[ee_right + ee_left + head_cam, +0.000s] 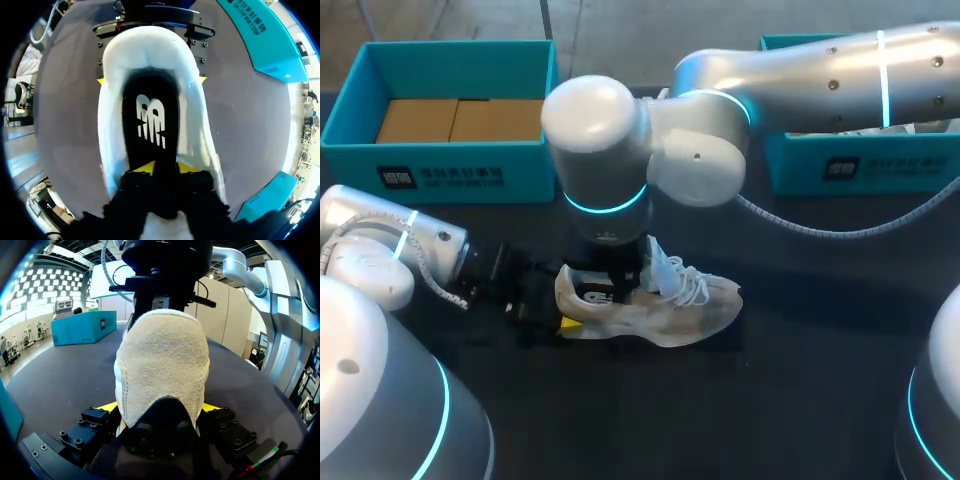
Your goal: Take the shoe out of the shoebox, open the shoe tongue, remove and reinsert the insole, then place the shoe into the shoebox
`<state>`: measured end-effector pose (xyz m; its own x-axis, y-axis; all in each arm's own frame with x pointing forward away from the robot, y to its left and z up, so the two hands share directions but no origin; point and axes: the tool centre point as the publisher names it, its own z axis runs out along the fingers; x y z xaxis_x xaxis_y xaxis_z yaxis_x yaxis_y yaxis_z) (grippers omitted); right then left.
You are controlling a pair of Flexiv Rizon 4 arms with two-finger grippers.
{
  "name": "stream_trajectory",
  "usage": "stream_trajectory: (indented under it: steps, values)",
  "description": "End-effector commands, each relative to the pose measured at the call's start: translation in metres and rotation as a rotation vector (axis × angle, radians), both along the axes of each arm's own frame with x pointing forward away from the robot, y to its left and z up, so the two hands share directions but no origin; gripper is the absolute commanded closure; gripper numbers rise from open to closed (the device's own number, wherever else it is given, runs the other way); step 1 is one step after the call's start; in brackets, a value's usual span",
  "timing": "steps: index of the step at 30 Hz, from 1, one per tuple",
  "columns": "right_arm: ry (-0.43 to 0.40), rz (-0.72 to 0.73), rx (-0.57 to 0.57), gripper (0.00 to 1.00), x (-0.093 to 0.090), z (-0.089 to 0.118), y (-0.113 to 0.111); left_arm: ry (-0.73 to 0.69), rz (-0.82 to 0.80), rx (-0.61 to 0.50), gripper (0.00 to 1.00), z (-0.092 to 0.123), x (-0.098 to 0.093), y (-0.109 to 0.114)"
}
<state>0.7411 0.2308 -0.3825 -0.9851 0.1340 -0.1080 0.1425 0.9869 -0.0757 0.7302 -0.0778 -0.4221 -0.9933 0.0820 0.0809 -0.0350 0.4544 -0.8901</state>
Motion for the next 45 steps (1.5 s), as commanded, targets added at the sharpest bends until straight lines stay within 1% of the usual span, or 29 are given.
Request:
stream_trajectory:
  steps: [1,7,15,20,23,29,32,33,34,38,45]
  values:
    - [-0.006,0.0,0.007,0.56,-0.001,-0.002,-0.001,0.0,0.0,0.001,1.0,-0.001,0.0,0.0]
    - [0.018,0.019,0.005,0.53,0.003,-0.009,0.003,0.0,0.0,0.001,1.0,-0.001,0.0,0.0]
    - [0.065,0.043,-0.007,0.53,0.008,-0.028,0.009,0.0,0.0,0.001,1.0,-0.001,0.0,0.0]
    - [0.108,0.052,-0.014,0.54,0.005,-0.041,0.011,0.0,0.0,0.001,1.0,-0.001,0.0,0.0]
    - [0.144,0.057,-0.017,0.55,0.001,-0.05,0.011,0.0,0.0,0.001,1.0,-0.001,0.0,0.0]
    - [0.204,0.047,-0.033,0.65,-0.012,-0.066,0.008,0.0,0.0,0.001,1.0,-0.001,0.0,0.0]
    - [0.222,0.044,-0.043,0.8,-0.018,-0.071,0.007,0.0,0.0,0.001,1.0,-0.001,0.0,0.0]
    - [0.226,0.042,-0.046,0.93,-0.019,-0.072,0.007,0.0,0.0,0.001,1.0,-0.001,0.0,0.0]
    - [0.228,0.04,-0.049,1.0,-0.02,-0.073,0.006,0.0,0.0,0.001,1.0,-0.001,0.0,0.0]
    - [0.226,0.034,-0.055,1.0,-0.022,-0.067,0.003,0.0,0.0,0.001,1.0,-0.001,0.0,0.0]
    - [0.173,0.03,-0.048,1.0,-0.02,-0.034,0.001,0.0,0.0,0.001,1.0,-0.001,0.0,0.0]
